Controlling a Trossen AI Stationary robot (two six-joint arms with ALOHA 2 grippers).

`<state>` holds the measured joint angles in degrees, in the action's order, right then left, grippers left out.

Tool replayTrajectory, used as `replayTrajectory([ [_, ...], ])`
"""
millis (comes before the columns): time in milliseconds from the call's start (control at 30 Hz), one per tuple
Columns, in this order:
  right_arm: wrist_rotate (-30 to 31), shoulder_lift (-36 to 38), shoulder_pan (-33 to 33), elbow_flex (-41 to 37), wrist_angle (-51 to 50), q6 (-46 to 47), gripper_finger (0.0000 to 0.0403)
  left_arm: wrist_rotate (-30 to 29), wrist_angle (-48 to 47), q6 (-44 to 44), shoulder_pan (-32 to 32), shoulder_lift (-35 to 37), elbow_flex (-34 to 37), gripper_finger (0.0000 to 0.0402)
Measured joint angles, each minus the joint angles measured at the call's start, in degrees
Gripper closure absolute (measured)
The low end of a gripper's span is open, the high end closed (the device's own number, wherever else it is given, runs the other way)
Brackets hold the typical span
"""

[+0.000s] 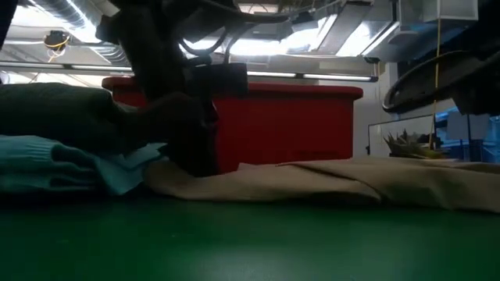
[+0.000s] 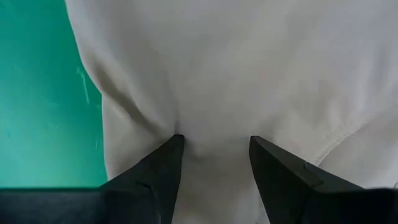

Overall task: Fold Laundry from Bin
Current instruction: Fold the brown shorts from the red laundry bin

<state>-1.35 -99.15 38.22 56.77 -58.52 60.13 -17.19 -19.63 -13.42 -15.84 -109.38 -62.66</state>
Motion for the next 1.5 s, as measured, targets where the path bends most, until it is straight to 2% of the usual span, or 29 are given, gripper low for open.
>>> replayTrajectory([
  [300,-1.0,0.0,0.0,-0.09,-0.17,-5.33,0.0214,10.35,0.68,0.49,-2.9,0.35,-0.03,0.0338],
  [533,1.64,0.0,0.07,-0.15,-0.26,-8.42,0.0214,16.65,5.07,0.51,-6.72,0.15,0.14,0.0338],
  [833,14.18,-0.11,0.0,-0.33,-0.6,-14.33,0.0214,16.93,11.56,0.48,-11.36,0.04,0.25,0.0338],
  [967,14.53,-0.13,0.0,0.39,-1.44,-14.31,0.0214,16.66,12.02,0.47,-13.02,0.04,0.25,0.0338],
  [1133,11.15,-0.15,0.02,6.27,-6.69,-13.98,0.0214,12.66,12.69,0.47,-13.89,1.23,0.23,0.0338],
  [1367,11.22,-0.15,0.02,15.61,-6.75,-13.91,0.0214,1.59,13.01,1.97,-11.72,5.28,0.14,0.0338],
  [1500,13.03,-0.13,0.07,17.2,-6.46,-12.06,0.0214,-4.69,12.94,2.09,-9.38,6.59,0.12,0.0338],
])
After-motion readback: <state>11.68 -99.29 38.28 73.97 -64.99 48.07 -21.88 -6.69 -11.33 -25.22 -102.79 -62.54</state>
